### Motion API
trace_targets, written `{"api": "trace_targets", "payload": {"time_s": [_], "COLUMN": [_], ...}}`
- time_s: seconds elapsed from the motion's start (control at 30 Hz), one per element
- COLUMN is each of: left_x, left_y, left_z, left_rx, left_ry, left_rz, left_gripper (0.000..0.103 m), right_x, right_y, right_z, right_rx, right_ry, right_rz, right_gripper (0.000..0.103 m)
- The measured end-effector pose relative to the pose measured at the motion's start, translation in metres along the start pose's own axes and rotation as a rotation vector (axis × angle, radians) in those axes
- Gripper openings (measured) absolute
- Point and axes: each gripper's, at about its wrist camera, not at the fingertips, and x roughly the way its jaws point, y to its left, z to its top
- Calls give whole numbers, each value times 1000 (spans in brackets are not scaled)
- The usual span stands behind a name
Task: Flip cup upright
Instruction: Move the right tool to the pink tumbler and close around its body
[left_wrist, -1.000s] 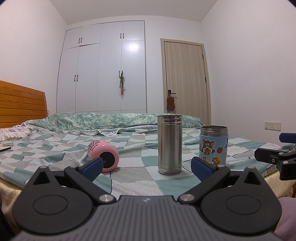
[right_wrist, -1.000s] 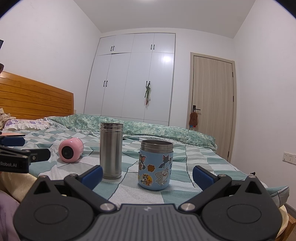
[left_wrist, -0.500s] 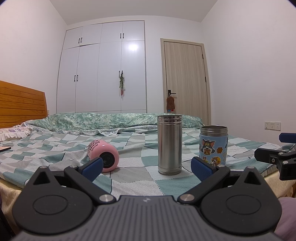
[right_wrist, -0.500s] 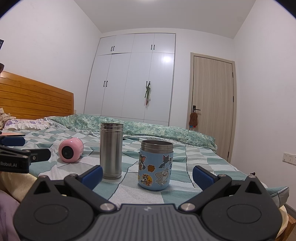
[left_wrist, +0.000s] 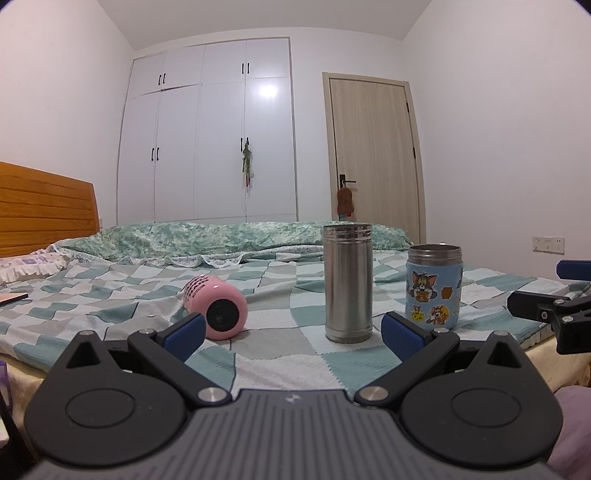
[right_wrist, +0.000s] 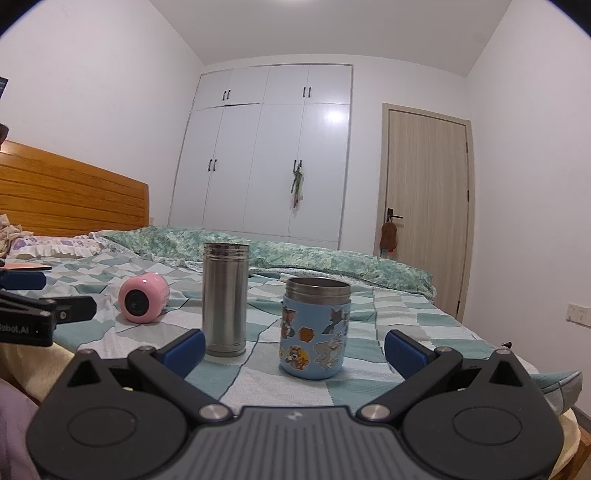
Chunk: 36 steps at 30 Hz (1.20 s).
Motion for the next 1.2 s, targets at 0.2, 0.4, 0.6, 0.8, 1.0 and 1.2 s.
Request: {"api": "trace_targets", "payload": {"time_s": [0.2, 0.4, 0.6, 0.8, 1.0, 1.2], "left_x": [1, 5, 13, 28, 46, 67], "left_y": [16, 46, 75, 107, 133, 152], "left_z": [2, 13, 31, 46, 51, 50], "left_rx": [-29, -55, -21, 1, -24, -49], "left_ry": [28, 20, -7, 2, 30, 75], "left_rz": [-24, -12, 29, 73, 118, 169], "left_gripper": [103, 103, 103, 103, 103, 103], "right_x": [20, 36, 63, 95, 131, 169], "right_y": [14, 44, 82, 122, 154, 177], "right_z": [5, 26, 60, 93, 113, 121], "right_rx": [-32, -70, -106, -131, -141, -144], "right_ry": [40, 51, 59, 94, 149, 216], "right_rz": [60, 170, 290, 396, 437, 454], "right_gripper": [103, 103, 103, 103, 103, 103]}}
